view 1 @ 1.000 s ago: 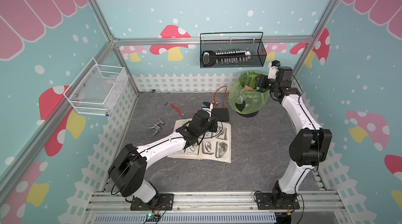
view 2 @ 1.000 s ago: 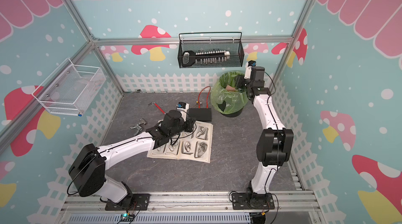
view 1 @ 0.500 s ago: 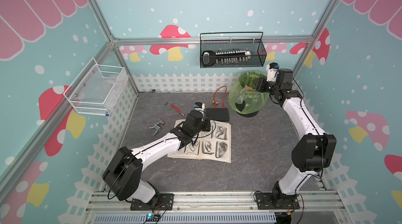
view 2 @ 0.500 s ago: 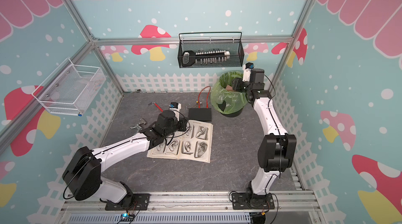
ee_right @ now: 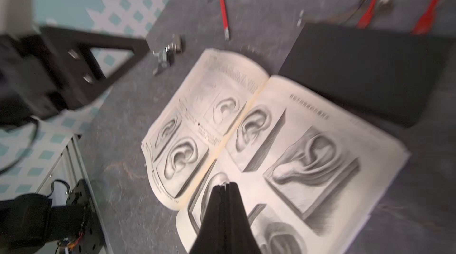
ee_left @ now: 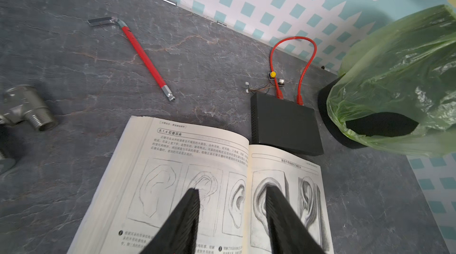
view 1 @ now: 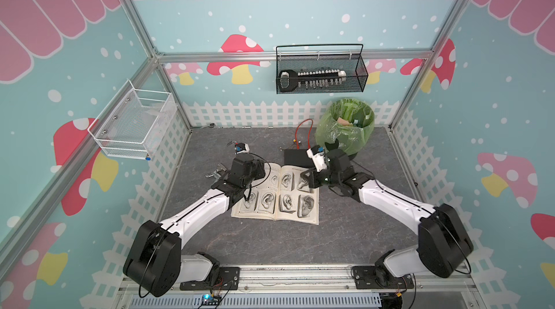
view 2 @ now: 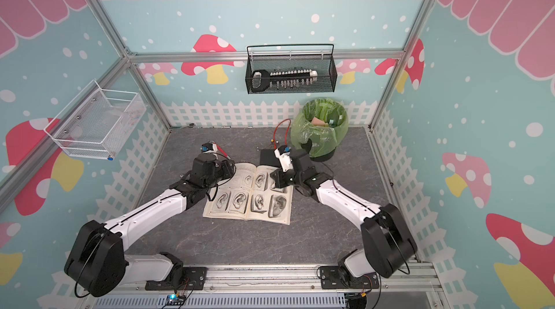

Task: Peel off the used sticky note
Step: Place the note in the trash bin, then close the book at the center of the board.

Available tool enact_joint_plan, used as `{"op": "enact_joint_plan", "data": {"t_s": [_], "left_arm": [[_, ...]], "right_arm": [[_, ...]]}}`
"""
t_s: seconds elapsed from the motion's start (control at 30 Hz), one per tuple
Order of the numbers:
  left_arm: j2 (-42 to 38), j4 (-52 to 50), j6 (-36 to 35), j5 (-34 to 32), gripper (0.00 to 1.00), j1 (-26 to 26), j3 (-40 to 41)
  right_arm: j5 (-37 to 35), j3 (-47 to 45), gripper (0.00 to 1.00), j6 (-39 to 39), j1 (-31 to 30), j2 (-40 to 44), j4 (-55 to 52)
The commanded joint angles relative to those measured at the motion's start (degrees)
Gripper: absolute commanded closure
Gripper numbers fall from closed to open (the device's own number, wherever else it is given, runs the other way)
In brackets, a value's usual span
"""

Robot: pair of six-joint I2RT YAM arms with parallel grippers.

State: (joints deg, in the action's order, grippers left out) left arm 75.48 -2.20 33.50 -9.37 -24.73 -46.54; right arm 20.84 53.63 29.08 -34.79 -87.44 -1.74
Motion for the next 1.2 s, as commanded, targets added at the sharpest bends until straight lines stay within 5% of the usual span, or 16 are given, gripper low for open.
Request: {"op": "enact_joint_plan", "data": {"t_s": [0.0,0.57,1.17], "left_arm": [[-3.0,-1.9,0.9,-2.5,0.53,0.6,1.1],[-4.1,-1.8,0.2,-1.8,0.53,7.0,3.8],[9.5,-3.8,2.8,0.9,0.53,9.3,2.2]], "right_arm": [[1.6,0.3,1.0,4.0,-4.0,-4.2,8.6],[1.4,6.6,1.0,6.8,-6.9,-26.4,14.2],[-7.4,-10.1,1.0,13.3,-6.8,-24.4,16.1]]}}
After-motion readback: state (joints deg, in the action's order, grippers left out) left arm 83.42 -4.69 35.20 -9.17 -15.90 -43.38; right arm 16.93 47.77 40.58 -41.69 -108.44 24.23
